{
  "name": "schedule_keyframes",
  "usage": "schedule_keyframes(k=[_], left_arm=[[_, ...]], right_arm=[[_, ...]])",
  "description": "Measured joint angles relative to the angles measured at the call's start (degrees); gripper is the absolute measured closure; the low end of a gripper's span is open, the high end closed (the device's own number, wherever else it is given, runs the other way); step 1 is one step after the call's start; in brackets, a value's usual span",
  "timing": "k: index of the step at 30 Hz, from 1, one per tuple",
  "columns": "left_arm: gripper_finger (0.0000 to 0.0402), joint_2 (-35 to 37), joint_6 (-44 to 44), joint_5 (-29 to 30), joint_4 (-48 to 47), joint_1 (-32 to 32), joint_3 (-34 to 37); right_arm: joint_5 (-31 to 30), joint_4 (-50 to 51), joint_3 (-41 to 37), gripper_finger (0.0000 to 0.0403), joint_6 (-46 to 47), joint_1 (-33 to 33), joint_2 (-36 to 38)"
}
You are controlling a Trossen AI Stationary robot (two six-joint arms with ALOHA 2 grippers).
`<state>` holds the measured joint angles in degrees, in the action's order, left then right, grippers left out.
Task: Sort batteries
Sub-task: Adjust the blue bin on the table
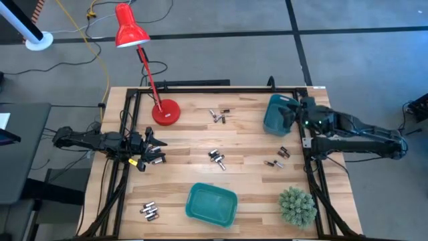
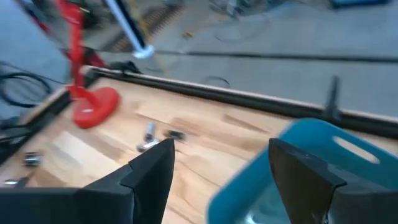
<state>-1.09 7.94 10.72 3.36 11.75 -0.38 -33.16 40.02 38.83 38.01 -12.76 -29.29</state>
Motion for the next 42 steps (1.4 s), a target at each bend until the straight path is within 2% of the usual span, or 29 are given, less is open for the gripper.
schedule_keyframes(k=[4, 9, 27, 35, 42], left_arm=[[0.0207, 0.0, 0.0, 0.0, 0.0, 0.0, 0.0], [0.0207, 0.0, 0.0, 0.0, 0.0, 0.0, 0.0], [0.0207, 0.0, 0.0, 0.0, 0.0, 0.0, 0.0], [0.0207, 0.0, 0.0, 0.0, 0.0, 0.0, 0.0], [0.0207, 0.0, 0.0, 0.0, 0.0, 0.0, 0.0]], right_arm=[[0.4, 7.7, 5.6, 0.0129, 4.0, -2.2, -3.7], [2.1, 9.2, 8.5, 0.0129, 4.8, -2.8, -4.5], [3.4, 10.2, 8.7, 0.0129, 7.3, -2.7, -3.7], [7.7, 12.1, 8.7, 0.0129, 9.7, -2.6, -3.7], [8.0, 12.1, 8.7, 0.0129, 10.6, -2.6, -3.7]])
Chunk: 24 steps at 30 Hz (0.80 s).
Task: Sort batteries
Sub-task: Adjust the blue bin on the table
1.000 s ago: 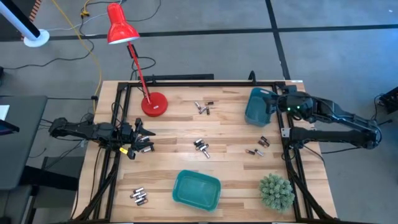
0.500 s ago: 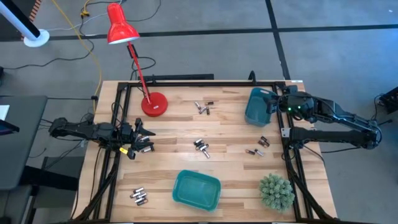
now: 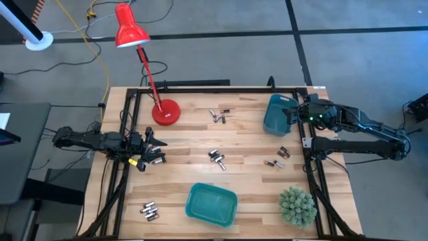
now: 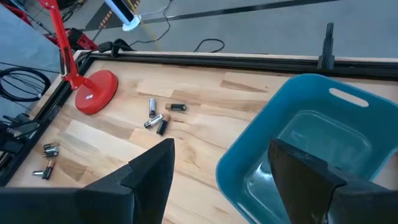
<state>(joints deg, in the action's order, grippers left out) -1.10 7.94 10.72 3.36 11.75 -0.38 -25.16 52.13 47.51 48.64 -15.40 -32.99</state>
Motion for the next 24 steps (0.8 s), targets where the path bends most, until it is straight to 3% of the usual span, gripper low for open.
schedule_keyframes(k=[14, 24], left_arm=[[0.0207, 0.0, 0.0, 0.0, 0.0, 0.0, 0.0], [0.0207, 0.0, 0.0, 0.0, 0.0, 0.0, 0.0]], right_arm=[[2.6, 2.2, 0.0, 0.0129, 3.6, 0.0, 0.0], [4.8, 18.6, 0.0, 0.0129, 16.4, -7.3, -1.3]])
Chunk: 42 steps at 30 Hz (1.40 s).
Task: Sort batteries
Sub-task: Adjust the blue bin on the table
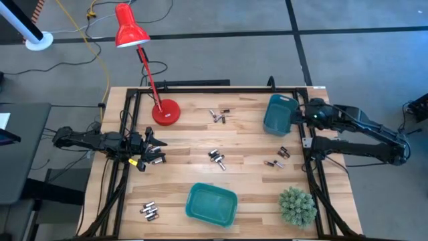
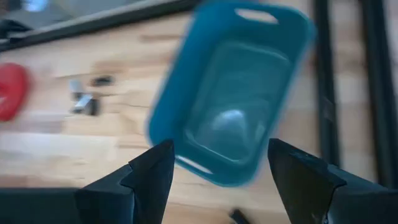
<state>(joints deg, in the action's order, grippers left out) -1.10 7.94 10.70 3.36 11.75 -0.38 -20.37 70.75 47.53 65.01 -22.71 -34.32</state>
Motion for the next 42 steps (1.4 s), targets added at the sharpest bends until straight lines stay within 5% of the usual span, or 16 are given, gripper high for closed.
schedule_keyframes(k=[25, 42], left_arm=[[0.0207, 0.0, 0.0, 0.0, 0.0, 0.0, 0.0], [0.0207, 0.0, 0.0, 0.0, 0.0, 0.0, 0.0]], right_arm=[[19.3, -3.8, 0.0, 0.0131, -27.3, -39.0, -28.0], [22.6, -7.7, 0.0, 0.0202, -26.5, -40.9, -42.6]])
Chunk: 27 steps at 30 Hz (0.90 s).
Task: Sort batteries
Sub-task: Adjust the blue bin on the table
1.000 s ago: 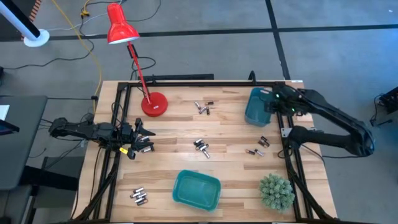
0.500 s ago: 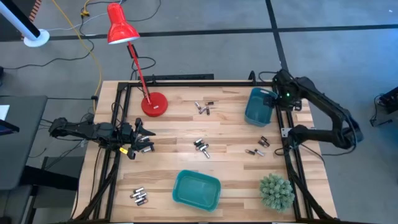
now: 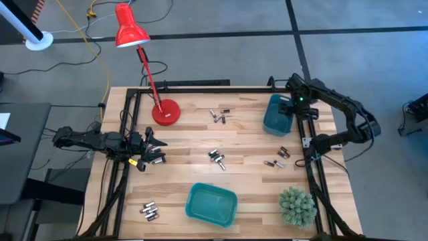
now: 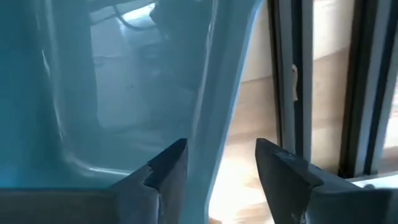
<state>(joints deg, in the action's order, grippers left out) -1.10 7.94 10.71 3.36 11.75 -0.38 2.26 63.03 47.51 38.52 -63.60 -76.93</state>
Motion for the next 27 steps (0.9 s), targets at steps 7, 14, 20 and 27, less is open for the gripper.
schedule_keyframes(k=[7, 14, 20, 27], left_arm=[[0.0207, 0.0, 0.0, 0.0, 0.0, 0.0, 0.0], [0.0207, 0.0, 0.0, 0.0, 0.0, 0.0, 0.0], [0.0207, 0.0, 0.0, 0.0, 0.0, 0.0, 0.0], [0.0207, 0.0, 0.0, 0.0, 0.0, 0.0, 0.0]], right_arm=[[0.0, -1.0, 0.0, 0.0234, 0.0, 0.6, -5.7], [0.0, -1.2, 0.0, 0.0291, -1.5, 1.6, -10.2], [-0.2, -2.6, 0.1, 0.0361, -2.8, 2.8, -11.4], [-0.2, -3.8, 0.0, 0.0391, -4.5, 2.3, -8.2]])
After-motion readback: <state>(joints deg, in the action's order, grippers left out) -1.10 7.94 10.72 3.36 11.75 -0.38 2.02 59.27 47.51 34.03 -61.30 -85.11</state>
